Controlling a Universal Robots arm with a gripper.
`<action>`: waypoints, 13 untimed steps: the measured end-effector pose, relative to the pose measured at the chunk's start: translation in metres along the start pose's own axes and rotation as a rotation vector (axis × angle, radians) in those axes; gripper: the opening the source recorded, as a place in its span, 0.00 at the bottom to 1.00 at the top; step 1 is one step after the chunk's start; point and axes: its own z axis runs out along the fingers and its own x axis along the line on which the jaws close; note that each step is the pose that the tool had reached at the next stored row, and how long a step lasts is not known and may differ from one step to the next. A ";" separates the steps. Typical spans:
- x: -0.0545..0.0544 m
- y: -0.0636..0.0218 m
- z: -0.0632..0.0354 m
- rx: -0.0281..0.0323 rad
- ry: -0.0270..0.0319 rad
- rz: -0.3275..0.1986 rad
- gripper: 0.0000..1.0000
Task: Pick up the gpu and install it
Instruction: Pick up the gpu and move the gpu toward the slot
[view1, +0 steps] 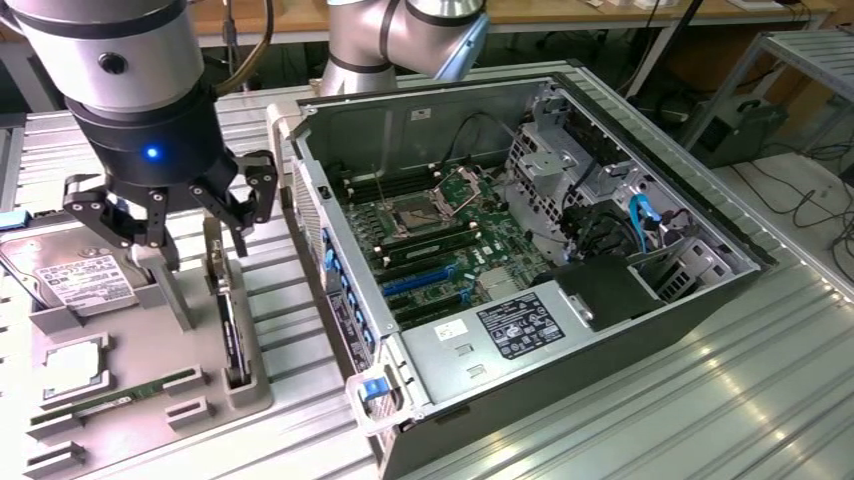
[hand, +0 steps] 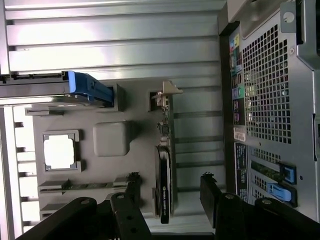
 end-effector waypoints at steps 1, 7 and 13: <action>0.000 -0.0001 0.0015 0.0000 0.0000 0.000 0.60; 0.000 -0.0005 0.0109 0.0000 0.0000 0.000 0.60; 0.001 -0.0015 0.0217 0.0001 0.0001 0.000 0.60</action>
